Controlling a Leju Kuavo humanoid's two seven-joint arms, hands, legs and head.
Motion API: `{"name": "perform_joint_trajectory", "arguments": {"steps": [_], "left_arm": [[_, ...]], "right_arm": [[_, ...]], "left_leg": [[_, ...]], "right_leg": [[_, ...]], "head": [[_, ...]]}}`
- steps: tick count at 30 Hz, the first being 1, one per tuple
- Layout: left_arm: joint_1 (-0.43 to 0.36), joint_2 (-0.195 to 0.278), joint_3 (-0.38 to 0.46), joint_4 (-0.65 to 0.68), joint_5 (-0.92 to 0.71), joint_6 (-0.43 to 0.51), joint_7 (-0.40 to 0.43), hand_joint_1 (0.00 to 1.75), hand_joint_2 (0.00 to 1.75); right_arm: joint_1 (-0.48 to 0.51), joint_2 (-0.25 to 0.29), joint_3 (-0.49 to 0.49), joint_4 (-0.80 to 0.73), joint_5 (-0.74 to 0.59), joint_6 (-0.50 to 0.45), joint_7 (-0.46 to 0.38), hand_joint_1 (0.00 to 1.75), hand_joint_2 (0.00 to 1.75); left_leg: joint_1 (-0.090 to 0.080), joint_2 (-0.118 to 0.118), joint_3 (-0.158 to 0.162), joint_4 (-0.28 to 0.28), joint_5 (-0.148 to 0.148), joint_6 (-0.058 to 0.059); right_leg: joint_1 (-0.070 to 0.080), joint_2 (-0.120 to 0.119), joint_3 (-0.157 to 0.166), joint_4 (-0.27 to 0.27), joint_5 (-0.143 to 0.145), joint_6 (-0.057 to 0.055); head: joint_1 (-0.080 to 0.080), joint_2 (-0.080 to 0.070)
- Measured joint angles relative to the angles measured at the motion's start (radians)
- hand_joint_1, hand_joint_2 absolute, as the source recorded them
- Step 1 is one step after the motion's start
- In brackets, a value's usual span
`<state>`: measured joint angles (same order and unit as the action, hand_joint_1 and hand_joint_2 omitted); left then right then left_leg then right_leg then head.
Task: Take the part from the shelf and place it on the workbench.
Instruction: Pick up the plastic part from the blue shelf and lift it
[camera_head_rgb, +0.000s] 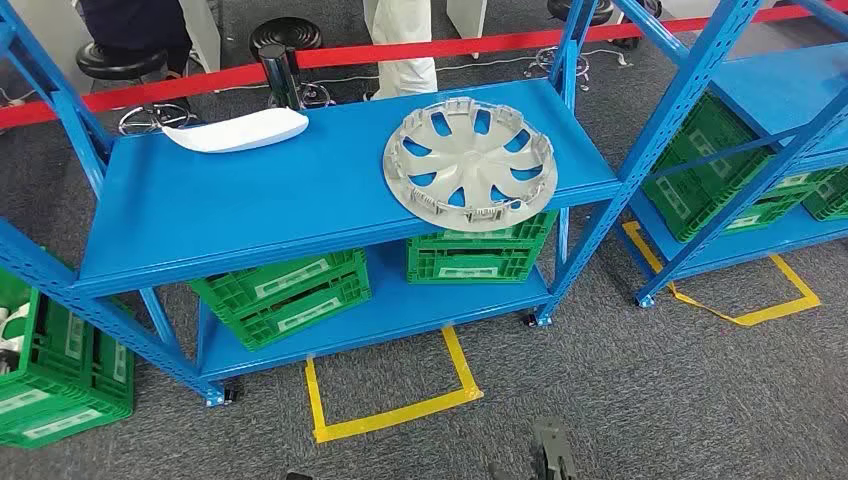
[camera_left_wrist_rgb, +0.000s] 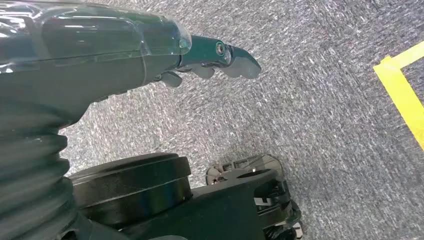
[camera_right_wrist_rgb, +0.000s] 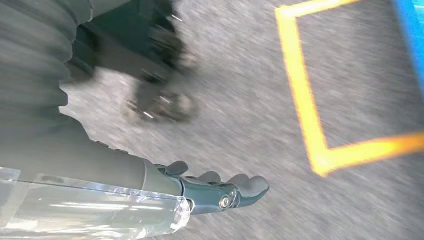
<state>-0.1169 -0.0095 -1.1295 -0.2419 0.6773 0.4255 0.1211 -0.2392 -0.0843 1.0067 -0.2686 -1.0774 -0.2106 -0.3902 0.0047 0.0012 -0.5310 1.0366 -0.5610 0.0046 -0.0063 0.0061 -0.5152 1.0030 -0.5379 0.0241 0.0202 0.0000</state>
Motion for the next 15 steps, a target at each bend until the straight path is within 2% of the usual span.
{"name": "perform_joint_trajectory", "arguments": {"steps": [4,6,8,10,12,15], "left_arm": [[0.0,0.0,0.0,0.0,0.003,0.003,-0.002,0.0,1.75],[0.0,0.0,0.0,0.0,0.006,0.006,-0.007,0.0,1.75],[0.0,0.0,0.0,0.0,0.013,0.01,-0.016,0.0,1.75],[0.001,-0.001,0.0,0.0,0.02,0.014,-0.024,0.0,1.75],[0.002,-0.001,0.0,0.0,0.027,0.014,-0.027,0.0,1.75],[0.002,-0.003,0.0,0.0,0.032,0.014,-0.028,0.0,1.75]], "right_arm": [[-0.005,-0.018,-0.022,-0.02,0.021,-0.005,-0.02,0.0,1.75],[-0.006,-0.029,-0.038,-0.04,0.05,-0.02,-0.084,0.0,1.75],[-0.008,-0.05,-0.065,-0.095,0.135,-0.09,-0.139,0.0,1.75],[-0.001,-0.089,-0.113,-0.219,0.303,-0.203,-0.094,0.0,1.75],[0.019,-0.127,-0.181,-0.401,0.512,-0.283,0.024,0.0,1.75],[0.054,-0.161,-0.286,-0.671,0.706,-0.306,0.15,0.0,1.75]], "left_leg": [[0.0,-0.002,-0.001,0.0,0.0,0.0],[0.0,-0.001,-0.001,0.0,0.0,0.0],[0.0,-0.001,-0.001,0.0,0.0,0.0],[0.0,0.0,-0.002,0.0,0.001,0.0],[0.0,0.003,-0.003,0.0,0.001,0.001],[0.0,0.006,0.0,0.0,0.001,0.001]], "right_leg": [[0.0,-0.001,0.0,0.0,0.0,0.0],[0.0,-0.001,0.0,0.0,0.001,0.0],[0.0,-0.001,0.0,0.0,0.001,0.0],[0.0,-0.001,0.001,0.001,0.001,0.0],[0.0,-0.001,0.0,0.001,0.001,0.0],[0.0,0.0,0.0,0.001,0.002,-0.001]], "head": [[0.002,0.0],[0.001,0.0],[0.0,0.0],[0.0,0.0],[0.002,0.0],[0.001,0.0]]}}
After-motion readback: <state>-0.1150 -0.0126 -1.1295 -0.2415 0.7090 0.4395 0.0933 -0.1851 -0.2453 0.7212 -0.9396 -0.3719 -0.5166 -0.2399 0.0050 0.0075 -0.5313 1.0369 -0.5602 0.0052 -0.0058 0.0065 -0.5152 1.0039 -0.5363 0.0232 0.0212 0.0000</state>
